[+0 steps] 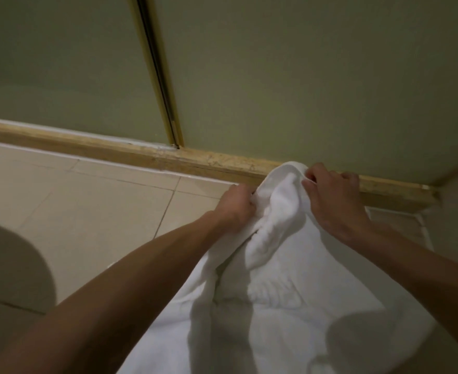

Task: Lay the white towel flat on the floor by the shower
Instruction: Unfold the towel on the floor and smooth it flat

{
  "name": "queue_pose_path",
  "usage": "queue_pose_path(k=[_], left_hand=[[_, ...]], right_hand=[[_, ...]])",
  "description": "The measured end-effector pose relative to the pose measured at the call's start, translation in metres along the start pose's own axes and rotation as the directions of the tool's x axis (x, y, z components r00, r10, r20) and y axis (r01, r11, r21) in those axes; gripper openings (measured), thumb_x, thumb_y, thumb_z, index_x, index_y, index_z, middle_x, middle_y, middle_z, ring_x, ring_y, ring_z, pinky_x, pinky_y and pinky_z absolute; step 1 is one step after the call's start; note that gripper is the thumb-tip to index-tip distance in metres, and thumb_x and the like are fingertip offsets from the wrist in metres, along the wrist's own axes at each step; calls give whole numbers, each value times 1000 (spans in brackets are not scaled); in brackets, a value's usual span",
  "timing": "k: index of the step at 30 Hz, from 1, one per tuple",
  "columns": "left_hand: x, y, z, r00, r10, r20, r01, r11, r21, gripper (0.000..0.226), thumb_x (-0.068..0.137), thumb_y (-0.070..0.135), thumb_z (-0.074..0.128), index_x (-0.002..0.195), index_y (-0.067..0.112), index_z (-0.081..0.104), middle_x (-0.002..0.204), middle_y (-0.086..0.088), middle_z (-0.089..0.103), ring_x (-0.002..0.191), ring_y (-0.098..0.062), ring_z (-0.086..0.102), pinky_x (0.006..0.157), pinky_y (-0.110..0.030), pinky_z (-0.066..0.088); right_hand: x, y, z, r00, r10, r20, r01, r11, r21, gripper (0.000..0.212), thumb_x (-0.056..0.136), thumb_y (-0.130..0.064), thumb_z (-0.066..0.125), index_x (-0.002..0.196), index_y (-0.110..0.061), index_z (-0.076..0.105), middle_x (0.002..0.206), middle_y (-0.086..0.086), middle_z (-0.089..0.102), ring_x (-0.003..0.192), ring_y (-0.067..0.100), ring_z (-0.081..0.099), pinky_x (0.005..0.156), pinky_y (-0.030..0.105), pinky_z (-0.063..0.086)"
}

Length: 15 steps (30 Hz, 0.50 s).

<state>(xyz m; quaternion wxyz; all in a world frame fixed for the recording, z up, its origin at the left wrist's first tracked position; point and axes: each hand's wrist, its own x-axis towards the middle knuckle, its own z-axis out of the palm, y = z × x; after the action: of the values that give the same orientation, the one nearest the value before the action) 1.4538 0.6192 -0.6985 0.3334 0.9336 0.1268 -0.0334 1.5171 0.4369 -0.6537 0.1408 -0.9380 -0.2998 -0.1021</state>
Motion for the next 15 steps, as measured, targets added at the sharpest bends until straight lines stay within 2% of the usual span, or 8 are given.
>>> queue_pose_path(k=[3,6,9,11,13,15], left_hand=[[-8,-13,-10,996,-42,-80,42,999,9,25,84,4,47,64,19,41,75,-6,53,70,-27,49,60,-30,33],[-19,-34,-33,991,1,-137,4,999,34,19,83,2,47,74,19,46,78,-6,55,71,-25,48,63,-30,33],[-27,-53,-60,991,30,-127,-21,997,75,18,81,0,48,84,11,62,89,-16,67,80,-30,57,66,-28,36],[-32,-62,-77,992,35,-124,-22,995,99,19,76,0,48,80,9,65,84,-14,67,80,-33,60,64,-29,39],[-36,-68,-90,990,32,-134,-20,995,95,19,73,0,50,67,17,57,71,-6,61,71,-30,59,58,-28,38],[-41,-74,-98,987,-6,-158,22,995,99,20,75,4,51,64,22,53,68,-3,58,69,-27,58,57,-27,34]], right_hand=[[0,7,0,1000,25,-9,-25,1000,-17,8,98,-23,44,90,-21,45,77,8,65,79,32,61,88,41,28],[1,4,1,998,38,39,-36,997,-73,8,98,-26,45,93,-21,48,79,8,66,82,30,62,88,40,26],[4,-15,7,994,18,109,-4,992,-126,7,97,-28,47,93,-23,50,84,8,67,87,29,60,88,39,26],[6,-31,14,990,23,138,-3,990,-143,4,96,-23,48,98,-23,51,91,8,66,91,29,58,88,39,29],[6,-48,22,988,-2,156,23,991,-133,19,91,-16,53,110,-17,54,106,11,62,100,33,55,89,41,33],[1,-68,29,984,-119,135,138,981,-139,36,77,-6,64,112,-8,58,115,20,58,104,39,55,91,45,39]])
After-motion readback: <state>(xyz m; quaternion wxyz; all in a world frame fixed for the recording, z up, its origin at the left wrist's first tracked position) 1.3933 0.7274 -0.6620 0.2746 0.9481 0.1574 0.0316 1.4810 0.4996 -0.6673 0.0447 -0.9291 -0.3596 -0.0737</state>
